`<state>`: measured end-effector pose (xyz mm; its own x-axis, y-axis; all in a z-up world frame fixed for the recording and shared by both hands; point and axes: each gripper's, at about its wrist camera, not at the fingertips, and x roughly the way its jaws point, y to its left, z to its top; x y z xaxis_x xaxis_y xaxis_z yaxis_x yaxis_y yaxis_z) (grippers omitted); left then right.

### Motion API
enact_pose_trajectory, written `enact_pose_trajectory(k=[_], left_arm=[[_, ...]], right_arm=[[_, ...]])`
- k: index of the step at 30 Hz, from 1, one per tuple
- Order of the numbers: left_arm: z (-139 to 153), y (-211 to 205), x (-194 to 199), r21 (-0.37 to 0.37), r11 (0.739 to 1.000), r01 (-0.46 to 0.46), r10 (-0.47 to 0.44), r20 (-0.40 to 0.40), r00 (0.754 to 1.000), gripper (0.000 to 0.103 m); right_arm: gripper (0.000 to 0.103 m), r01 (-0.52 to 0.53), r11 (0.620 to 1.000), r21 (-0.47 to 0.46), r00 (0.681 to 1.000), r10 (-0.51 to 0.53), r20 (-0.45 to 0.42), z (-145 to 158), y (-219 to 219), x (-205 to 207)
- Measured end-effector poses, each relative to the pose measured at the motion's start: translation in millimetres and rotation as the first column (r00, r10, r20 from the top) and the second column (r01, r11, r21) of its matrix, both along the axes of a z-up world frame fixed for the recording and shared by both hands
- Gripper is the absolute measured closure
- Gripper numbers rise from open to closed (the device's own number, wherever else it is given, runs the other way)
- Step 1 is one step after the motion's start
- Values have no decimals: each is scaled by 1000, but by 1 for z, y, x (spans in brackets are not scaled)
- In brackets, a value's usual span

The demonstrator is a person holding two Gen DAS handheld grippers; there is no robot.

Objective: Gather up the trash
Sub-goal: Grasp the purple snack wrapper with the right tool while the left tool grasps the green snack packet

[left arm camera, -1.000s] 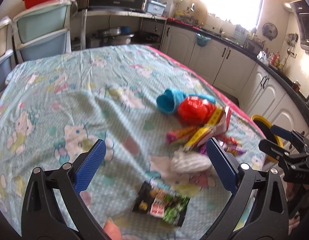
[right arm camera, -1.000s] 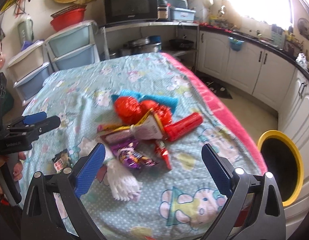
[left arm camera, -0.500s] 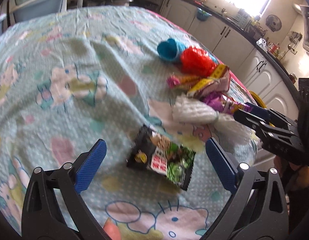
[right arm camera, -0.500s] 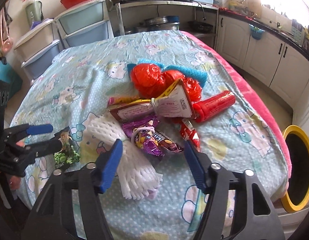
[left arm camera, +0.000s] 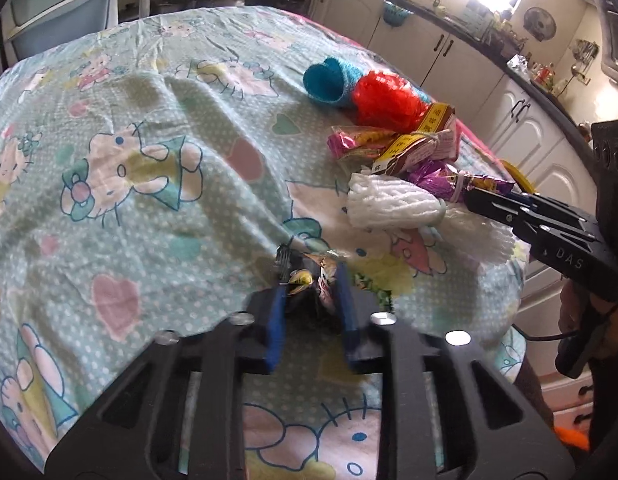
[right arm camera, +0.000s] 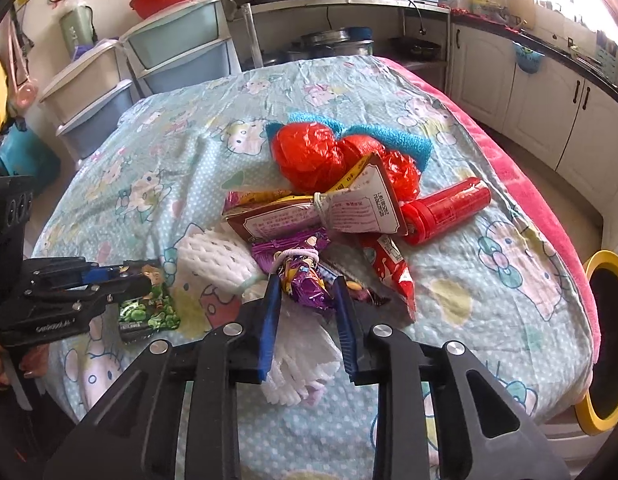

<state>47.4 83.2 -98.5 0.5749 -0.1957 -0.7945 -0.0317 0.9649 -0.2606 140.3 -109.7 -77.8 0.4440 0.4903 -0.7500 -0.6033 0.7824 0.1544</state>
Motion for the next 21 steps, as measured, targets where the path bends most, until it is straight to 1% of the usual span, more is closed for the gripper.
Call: enact_pose_trajectory(k=[6,13,21], left_arm=[[11,-1,-3,-12,1000,25,-24,33,999,94],[40,-11,-6,-9,998,55,-54,109,993,96],[70,-38,13,7,994,109,-108,195,975,97]], right_arm=[[79,11,1000,23,1000,-11,17,11,-10,-2],[80,38,998,49,998,-41,47,30,-29,-5],[80,85,995,61,992,-90,83,45,-52,-10]])
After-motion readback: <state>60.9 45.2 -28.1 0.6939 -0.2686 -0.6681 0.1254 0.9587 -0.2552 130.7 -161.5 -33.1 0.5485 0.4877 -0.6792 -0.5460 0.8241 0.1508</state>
